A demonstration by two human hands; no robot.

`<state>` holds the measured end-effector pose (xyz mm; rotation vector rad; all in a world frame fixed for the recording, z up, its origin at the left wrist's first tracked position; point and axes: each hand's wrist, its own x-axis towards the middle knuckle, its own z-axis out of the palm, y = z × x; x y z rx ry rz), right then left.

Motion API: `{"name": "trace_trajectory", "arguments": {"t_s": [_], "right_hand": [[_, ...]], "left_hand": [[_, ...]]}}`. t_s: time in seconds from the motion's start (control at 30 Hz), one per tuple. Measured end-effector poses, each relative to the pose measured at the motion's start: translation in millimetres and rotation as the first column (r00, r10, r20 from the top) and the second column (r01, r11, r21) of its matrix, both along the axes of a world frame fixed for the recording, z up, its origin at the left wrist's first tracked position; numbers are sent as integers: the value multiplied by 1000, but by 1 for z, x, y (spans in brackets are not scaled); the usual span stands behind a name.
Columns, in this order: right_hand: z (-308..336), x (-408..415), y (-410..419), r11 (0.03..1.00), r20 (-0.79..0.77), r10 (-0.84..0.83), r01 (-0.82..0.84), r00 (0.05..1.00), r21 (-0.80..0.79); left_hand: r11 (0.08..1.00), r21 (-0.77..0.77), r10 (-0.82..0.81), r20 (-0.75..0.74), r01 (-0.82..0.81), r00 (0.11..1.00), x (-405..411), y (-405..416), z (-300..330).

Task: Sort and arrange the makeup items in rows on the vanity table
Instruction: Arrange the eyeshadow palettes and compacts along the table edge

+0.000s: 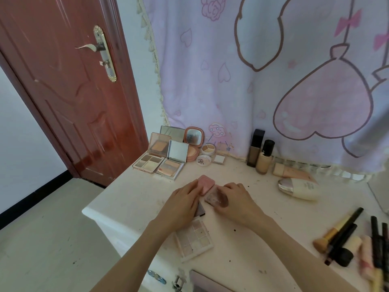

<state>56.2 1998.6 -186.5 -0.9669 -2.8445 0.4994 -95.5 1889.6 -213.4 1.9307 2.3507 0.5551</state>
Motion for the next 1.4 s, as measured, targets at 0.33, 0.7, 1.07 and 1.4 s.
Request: {"name": "trace_trajectory", "arguments": {"t_s": [0.33,0.7,1.07,1.4], "right_hand": [[20,34,5,931,-393,-213,64,894,-359],[47,20,-10,850,-541,-186,-142,820,-507],[41,-5,-6,817,-548,-187,-181,816,-548],[37,-30,10,772,-592,-248,-212,767,-599]], "left_hand": [[999,39,16,358,-32,934,22,10,28],[973,152,-76,922,-175,380,27,-9,61],[946,158,-116,981,-283,157,14,-7,48],[911,185,-180,982,-369,50,1,5,41]]}}
